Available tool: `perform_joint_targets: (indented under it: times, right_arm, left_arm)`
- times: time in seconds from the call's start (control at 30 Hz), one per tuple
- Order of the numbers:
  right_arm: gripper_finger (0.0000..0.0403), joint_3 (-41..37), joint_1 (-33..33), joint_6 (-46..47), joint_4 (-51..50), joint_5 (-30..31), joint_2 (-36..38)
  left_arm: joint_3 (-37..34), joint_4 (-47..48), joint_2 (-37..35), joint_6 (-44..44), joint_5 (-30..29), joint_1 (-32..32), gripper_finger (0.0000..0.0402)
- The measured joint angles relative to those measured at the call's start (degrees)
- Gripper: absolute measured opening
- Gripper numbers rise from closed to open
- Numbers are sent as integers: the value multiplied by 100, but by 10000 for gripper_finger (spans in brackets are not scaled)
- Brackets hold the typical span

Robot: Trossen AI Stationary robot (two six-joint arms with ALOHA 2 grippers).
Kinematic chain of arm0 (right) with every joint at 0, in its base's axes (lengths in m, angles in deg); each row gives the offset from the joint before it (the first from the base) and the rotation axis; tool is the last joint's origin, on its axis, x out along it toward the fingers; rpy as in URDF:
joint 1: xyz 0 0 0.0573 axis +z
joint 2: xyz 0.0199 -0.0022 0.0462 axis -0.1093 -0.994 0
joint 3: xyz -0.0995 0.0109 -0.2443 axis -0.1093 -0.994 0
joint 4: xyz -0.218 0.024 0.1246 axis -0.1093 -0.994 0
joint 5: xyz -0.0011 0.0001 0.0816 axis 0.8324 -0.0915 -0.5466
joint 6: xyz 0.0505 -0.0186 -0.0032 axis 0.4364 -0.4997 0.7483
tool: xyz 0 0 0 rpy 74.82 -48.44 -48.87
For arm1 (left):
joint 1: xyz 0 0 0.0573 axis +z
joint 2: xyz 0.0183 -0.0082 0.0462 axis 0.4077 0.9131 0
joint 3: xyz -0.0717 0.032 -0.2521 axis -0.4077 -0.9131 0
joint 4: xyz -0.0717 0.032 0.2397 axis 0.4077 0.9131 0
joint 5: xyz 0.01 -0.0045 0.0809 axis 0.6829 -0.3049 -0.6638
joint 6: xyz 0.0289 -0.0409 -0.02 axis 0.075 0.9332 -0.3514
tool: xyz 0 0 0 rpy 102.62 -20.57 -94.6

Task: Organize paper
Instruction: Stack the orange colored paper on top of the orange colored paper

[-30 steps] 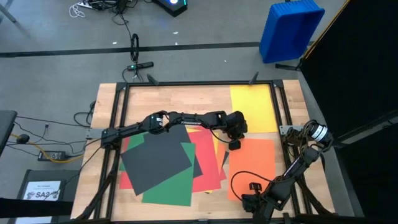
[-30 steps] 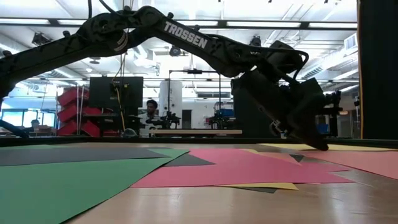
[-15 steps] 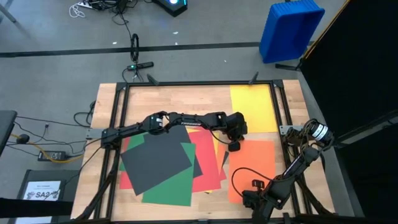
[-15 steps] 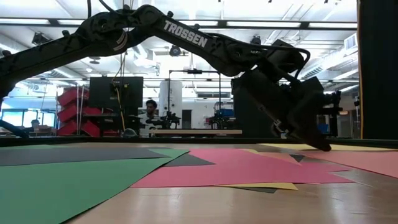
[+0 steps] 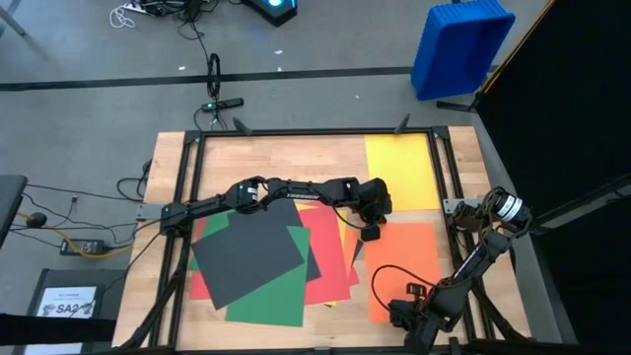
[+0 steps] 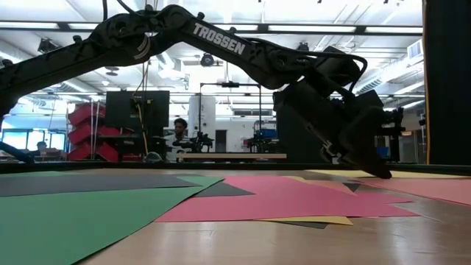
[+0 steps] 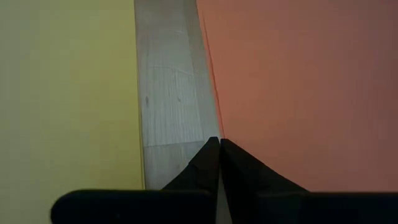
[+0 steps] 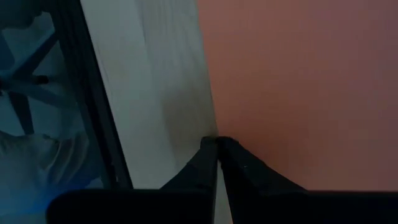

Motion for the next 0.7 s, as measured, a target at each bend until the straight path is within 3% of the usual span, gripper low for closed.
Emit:
perform_joint_targets:
  times: [0.7]
  right_arm:
    - [0,269,219,274,-186,-83,-3]
  left_arm:
    - [174,62,-20,101,-175,66,0]
